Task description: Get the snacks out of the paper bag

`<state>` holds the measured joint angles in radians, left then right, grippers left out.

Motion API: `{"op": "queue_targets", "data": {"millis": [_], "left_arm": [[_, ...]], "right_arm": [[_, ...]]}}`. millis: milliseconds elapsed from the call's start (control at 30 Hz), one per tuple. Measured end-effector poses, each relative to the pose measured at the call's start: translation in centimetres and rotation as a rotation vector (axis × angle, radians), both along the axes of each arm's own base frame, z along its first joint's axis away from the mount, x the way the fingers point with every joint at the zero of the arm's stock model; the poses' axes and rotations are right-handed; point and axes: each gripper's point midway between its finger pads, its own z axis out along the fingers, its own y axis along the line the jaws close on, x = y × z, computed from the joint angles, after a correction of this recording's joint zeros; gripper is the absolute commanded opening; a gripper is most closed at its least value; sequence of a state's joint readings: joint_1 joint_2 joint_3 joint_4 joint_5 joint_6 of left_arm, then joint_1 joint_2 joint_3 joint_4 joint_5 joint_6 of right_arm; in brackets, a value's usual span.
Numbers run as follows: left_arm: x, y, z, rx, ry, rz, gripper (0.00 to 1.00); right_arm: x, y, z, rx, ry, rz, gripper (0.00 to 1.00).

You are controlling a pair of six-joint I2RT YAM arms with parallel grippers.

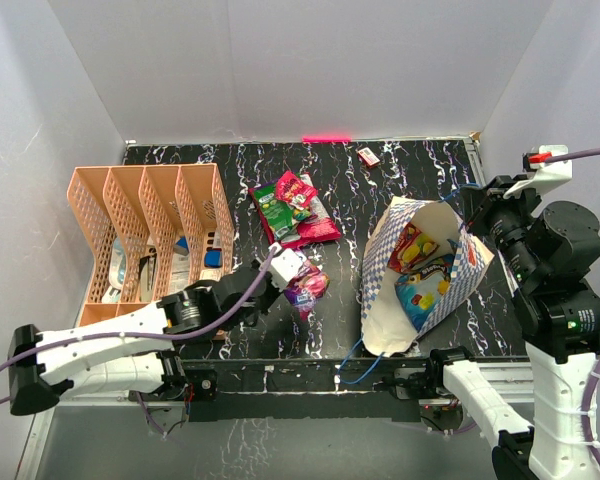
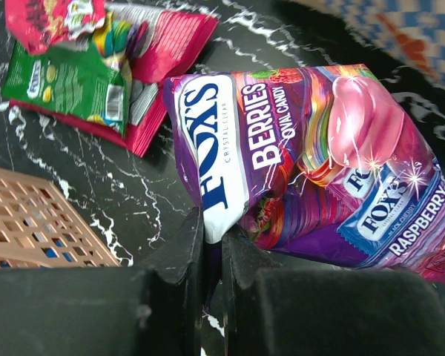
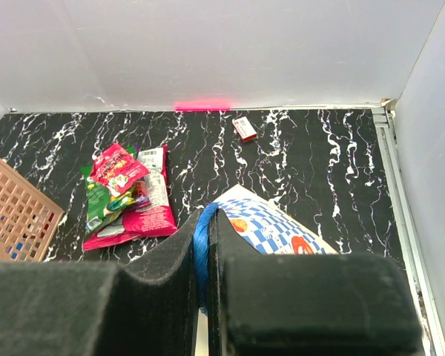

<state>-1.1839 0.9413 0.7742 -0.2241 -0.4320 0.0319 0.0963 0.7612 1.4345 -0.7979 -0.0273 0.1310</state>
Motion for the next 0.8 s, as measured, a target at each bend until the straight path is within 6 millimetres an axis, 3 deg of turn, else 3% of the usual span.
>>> {"op": "queue_targets", "data": {"millis": [167, 300, 400, 467, 667, 800], "left_arm": [[2.3, -0.5, -3.3, 0.067, -0.039, 0.113, 0.00], [3.8, 0.6, -5.6, 0.134, -0.098, 0.210, 0.01], [4.2, 1.3, -6.5, 0.159, -0.107, 0.256, 0.42], [4.0, 1.4, -6.7, 0.138, -0.084, 0.275, 0.55], [1.8, 1.4, -7.0, -0.010, 0.074, 0.295, 0.70], [0.3, 1.8, -6.0, -0.084, 0.148, 0.271, 0.81]], "right_arm": [[-0.3, -0.1, 0.4, -0.002, -0.005, -0.003, 0.08], [-0.4, -0.1, 0.4, -0.003, 0.005, -0.002, 0.08], [-0.4, -0.1, 0.3, -0.007, 0.015, -0.002, 0.08], [-0.3, -0.1, 0.4, -0.009, 0.015, -0.002, 0.08], [-0.3, 0.0, 0.4, -0.008, 0.015, 0.002, 0.08], [-0.2, 0.0, 0.3, -0.011, 0.017, 0.003, 0.08]]}}
